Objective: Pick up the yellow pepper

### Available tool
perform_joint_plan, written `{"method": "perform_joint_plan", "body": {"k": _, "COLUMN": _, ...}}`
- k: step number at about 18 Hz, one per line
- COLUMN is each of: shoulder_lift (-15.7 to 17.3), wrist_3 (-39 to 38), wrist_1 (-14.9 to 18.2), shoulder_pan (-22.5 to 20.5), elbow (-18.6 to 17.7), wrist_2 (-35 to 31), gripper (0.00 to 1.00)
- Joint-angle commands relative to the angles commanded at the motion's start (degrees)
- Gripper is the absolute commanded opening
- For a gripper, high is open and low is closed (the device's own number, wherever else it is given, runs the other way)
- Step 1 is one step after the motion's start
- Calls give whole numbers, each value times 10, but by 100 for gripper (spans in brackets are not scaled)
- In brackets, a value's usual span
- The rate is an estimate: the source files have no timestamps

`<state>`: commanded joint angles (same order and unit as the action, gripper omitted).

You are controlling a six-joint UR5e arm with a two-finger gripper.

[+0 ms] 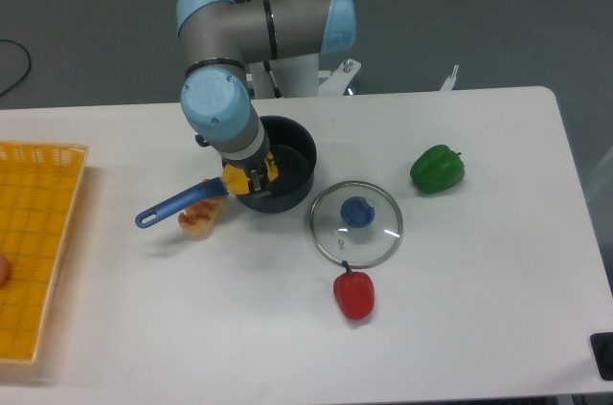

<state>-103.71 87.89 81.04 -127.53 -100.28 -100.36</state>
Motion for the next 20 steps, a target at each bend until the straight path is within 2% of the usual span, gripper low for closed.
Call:
{"method": "perform_joint_plan", "body": {"k": 10, "shoulder_lift": -3, "wrist_3": 24, "wrist_1": 7, "shoulder_pan": 10, "elbow": -8, "wrist_2": -56, "gripper": 62}}
{"method": "perform_joint_plan", "body": {"k": 15, "shoulder_lift": -5, "wrist_3": 19, "wrist_1": 7, "shoulder_pan": 16, "elbow": -8, "wrist_2": -61, "gripper": 63}}
{"method": "perform_joint_plan", "body": {"k": 19, "shoulder_lift": -8, "wrist_3": 18, "wrist_1": 6, "shoulder_pan": 16, "elbow": -8, "wrist_2": -72, "gripper": 70}}
{"method": "perform_joint_plan", "body": {"k": 20, "shoulder_lift": -8, "wrist_3": 18, "wrist_1": 6, "shoulder_pan": 16, "elbow": -8, "wrist_2": -71, "gripper": 76}}
